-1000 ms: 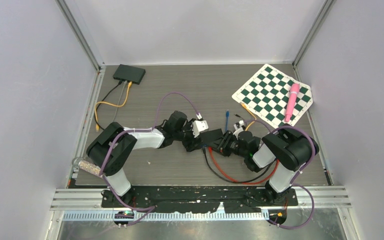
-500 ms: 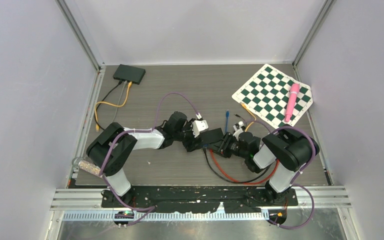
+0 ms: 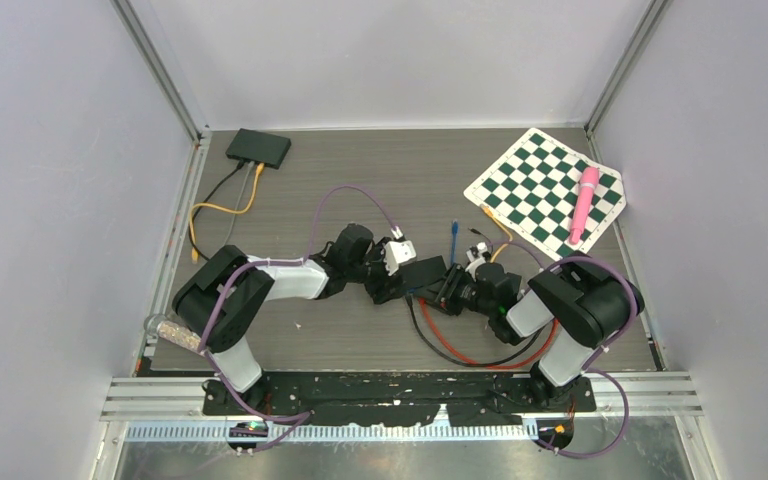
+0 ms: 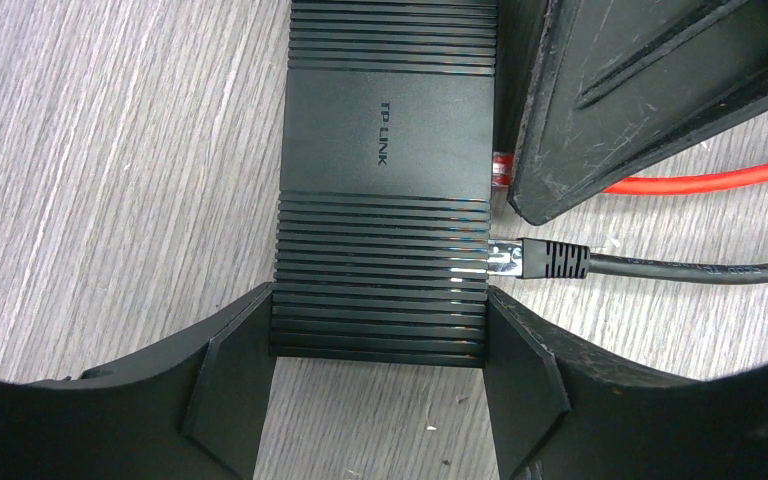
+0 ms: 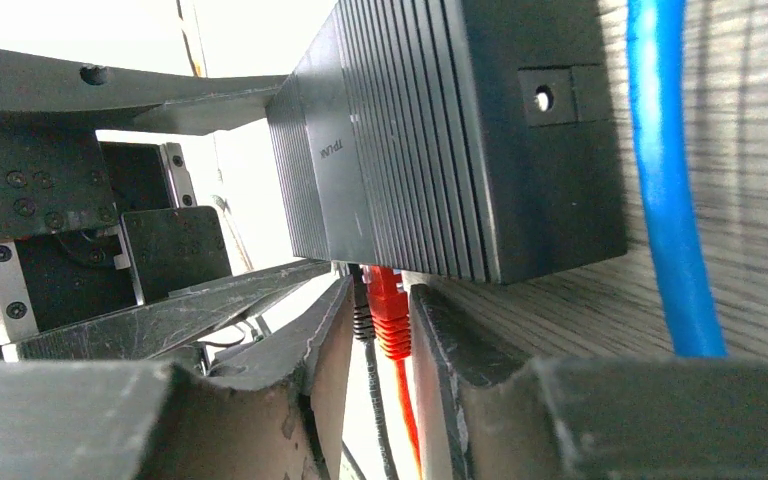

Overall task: Pull the plug from the switch port
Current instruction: Pull the connector from the switch port.

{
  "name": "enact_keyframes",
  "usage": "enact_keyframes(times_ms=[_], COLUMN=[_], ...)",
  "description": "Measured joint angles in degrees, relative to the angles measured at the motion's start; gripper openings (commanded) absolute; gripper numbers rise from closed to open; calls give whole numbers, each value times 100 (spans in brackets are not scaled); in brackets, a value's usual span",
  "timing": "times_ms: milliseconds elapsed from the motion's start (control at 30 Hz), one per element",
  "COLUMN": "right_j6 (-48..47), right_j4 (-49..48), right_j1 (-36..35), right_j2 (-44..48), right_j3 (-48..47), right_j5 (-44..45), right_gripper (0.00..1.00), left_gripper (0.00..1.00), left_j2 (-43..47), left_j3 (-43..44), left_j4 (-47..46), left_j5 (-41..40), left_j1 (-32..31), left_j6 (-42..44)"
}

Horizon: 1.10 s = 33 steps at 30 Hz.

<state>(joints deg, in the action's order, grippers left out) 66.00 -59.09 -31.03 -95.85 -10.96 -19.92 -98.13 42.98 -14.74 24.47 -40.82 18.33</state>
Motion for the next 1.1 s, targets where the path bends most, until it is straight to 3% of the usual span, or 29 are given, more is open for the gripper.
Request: enact_keyframes(times_ms=[133,300,400,600,733,933,1100], right_j6=[35,83,138,216,245,118,-363], right_j4=[66,55,42,24,-48,-37,533], right_j1=[0,2,2,15,42,55,74], right_j2=[-2,-13,-15,-85,-170,-173,149], right_j3=[-7,-9,-17,-35,-35,-42,-153], right_j5=[37,48,55,57,26,-7,-61], right_gripper=[28,35,34,27,8,5,5], left_gripper=[44,43,43,42,42,41,42], left_j2=[2,17,28,28,28,28,35], left_j3=[-17,-107,-155,-166,-168,-168,-168], left_j4=[-28,-181,-260,-284,-289,-289,-293], left_j5=[2,9,9,24,22,-39,-140], left_j1=[0,0,0,0,0,0,-11], left_j6=[-4,-11,-11,-11,-9,-11,-52])
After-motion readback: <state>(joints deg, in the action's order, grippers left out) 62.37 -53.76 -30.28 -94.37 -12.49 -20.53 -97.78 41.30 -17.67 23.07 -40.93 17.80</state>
